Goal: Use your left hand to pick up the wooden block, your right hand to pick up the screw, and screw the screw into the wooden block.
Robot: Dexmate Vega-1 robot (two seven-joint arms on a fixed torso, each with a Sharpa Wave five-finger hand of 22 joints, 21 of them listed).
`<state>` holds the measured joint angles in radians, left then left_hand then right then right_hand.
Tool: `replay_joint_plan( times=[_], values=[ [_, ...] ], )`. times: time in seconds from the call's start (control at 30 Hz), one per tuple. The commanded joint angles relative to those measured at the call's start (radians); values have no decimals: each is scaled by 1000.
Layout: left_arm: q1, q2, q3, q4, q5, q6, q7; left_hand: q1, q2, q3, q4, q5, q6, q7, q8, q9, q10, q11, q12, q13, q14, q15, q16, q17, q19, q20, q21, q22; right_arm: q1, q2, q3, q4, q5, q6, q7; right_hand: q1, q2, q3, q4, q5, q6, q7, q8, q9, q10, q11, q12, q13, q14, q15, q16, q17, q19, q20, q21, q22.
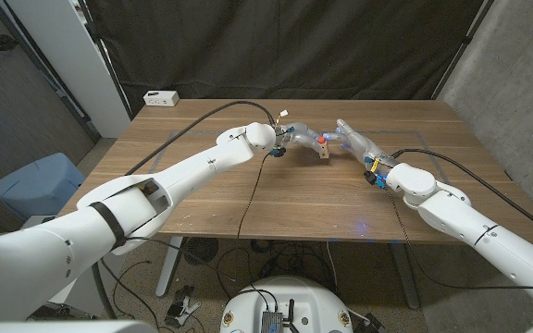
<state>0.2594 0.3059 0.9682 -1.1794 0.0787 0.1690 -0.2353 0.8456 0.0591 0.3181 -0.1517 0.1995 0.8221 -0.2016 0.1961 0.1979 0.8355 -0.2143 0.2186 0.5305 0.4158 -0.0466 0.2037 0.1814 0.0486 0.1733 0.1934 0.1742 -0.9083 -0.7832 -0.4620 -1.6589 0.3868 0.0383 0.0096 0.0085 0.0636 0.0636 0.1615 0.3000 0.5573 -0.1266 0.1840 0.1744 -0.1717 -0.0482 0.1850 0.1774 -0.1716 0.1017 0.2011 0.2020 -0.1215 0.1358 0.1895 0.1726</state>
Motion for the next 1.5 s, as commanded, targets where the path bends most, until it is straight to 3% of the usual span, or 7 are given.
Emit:
replay_joint_plan(
  times=[0.03, 1.5],
  values=[
    [3, 3, -2, -3, -3, -1, 1, 1, 6, 5, 1, 5, 31, 18, 7, 2, 7, -1, -2, 5, 5, -48, 4, 3, 4, 2, 4, 4, -17, -10, 5, -26, -1, -12, -8, 2, 14, -7, 0, 7, 5, 2, 6, 5, -43, 1, 5, 3, -155, 0, 8, 3, 2, -1, 4, 0],
    [-13, -21, 2, 47, -7, -28, -3, -2, 7, 6, 2, 5, 29, 18, 5, 2, 7, 0, -3, 4, 5, -48, 4, 3, 5, 2, 4, 4, -69, -34, 14, -100, 1, -32, -30, 5, 19, -15, -2, 12, 11, 2, 6, 5, -35, 0, 7, 3, -150, -1, 8, 2, 8, -3, 5, 0]
  ],
)
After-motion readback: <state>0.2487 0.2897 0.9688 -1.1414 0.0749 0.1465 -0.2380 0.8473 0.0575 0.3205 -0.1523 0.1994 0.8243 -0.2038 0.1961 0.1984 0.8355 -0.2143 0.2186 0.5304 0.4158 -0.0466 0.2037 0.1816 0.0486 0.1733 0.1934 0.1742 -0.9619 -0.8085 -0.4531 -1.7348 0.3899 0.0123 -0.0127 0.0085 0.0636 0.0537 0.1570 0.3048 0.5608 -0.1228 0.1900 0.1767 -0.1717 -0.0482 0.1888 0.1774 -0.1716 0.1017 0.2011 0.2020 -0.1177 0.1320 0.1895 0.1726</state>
